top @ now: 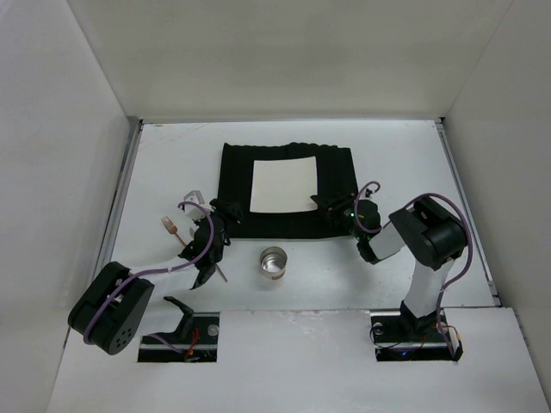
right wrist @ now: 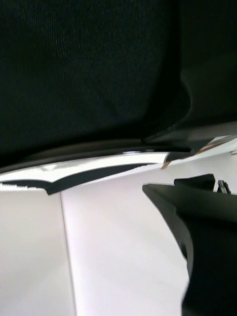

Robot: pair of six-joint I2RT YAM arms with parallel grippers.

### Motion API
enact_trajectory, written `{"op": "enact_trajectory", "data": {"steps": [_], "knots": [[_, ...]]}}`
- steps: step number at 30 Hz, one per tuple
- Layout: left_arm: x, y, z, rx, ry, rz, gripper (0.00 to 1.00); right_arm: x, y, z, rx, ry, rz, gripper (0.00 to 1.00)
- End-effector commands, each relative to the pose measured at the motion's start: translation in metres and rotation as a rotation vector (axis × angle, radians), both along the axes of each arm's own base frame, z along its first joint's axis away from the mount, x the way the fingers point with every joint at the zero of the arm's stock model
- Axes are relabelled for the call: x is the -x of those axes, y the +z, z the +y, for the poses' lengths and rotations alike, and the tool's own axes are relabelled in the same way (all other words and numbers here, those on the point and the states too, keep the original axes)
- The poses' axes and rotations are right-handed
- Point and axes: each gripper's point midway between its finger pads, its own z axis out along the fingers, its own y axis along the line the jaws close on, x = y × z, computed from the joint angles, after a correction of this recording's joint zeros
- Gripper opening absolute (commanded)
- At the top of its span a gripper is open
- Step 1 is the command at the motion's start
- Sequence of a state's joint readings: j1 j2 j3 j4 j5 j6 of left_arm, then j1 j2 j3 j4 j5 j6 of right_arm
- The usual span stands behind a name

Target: Set the dinner table for one person

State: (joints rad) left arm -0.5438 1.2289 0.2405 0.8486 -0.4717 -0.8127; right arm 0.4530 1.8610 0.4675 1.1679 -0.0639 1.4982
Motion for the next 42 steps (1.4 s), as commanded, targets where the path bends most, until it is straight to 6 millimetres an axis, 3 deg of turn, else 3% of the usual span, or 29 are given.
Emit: {"op": "enact_trajectory", "data": {"steps": [1, 7, 11, 17, 20, 23, 26, 29, 33, 39, 42], "knots": [[-0.003, 0.016, 0.001, 0.035, 0.017, -0.056, 0.43, -0.006, 0.050, -0.006, -0.097, -0.014, -0.160, 0.49], [-0.003, 0.014, 0.003, 0.011, 0.024, -0.046, 0.43, -0.002, 0.039, -0.022, 0.091, -0.029, -0.100, 0.54], [0.000, 0.018, 0.007, -0.021, 0.032, -0.042, 0.43, 0.001, 0.028, -0.045, 0.301, -0.084, -0.033, 0.58], [0.017, 0.028, -0.002, -0.083, -0.021, -0.014, 0.43, 0.002, 0.043, -0.083, 0.590, -0.164, -0.033, 0.61], [0.030, 0.035, -0.013, -0.149, -0.095, 0.011, 0.43, 0.001, 0.064, -0.097, 0.659, -0.178, -0.093, 0.47], [0.046, 0.044, -0.027, -0.226, -0.183, 0.036, 0.41, 0.001, 0.084, -0.109, 0.725, -0.171, -0.145, 0.13], [0.068, 0.052, -0.040, -0.319, -0.285, 0.068, 0.38, 0.003, 0.089, -0.123, 0.826, -0.167, -0.149, 0.04], [0.090, 0.053, -0.049, -0.379, -0.368, 0.113, 0.30, 0.007, 0.082, -0.133, 0.879, -0.181, -0.131, 0.05], [0.120, 0.046, -0.056, -0.401, -0.457, 0.182, 0.22, 0.013, 0.080, -0.132, 0.863, -0.181, -0.144, 0.13], [0.150, 0.034, -0.068, -0.373, -0.533, 0.262, 0.32, 0.020, 0.088, -0.135, 0.850, -0.199, -0.176, 0.37], [0.154, 0.020, -0.070, -0.411, -0.534, 0.314, 0.33, 0.021, 0.093, -0.137, 0.850, -0.215, -0.187, 0.44]]}}
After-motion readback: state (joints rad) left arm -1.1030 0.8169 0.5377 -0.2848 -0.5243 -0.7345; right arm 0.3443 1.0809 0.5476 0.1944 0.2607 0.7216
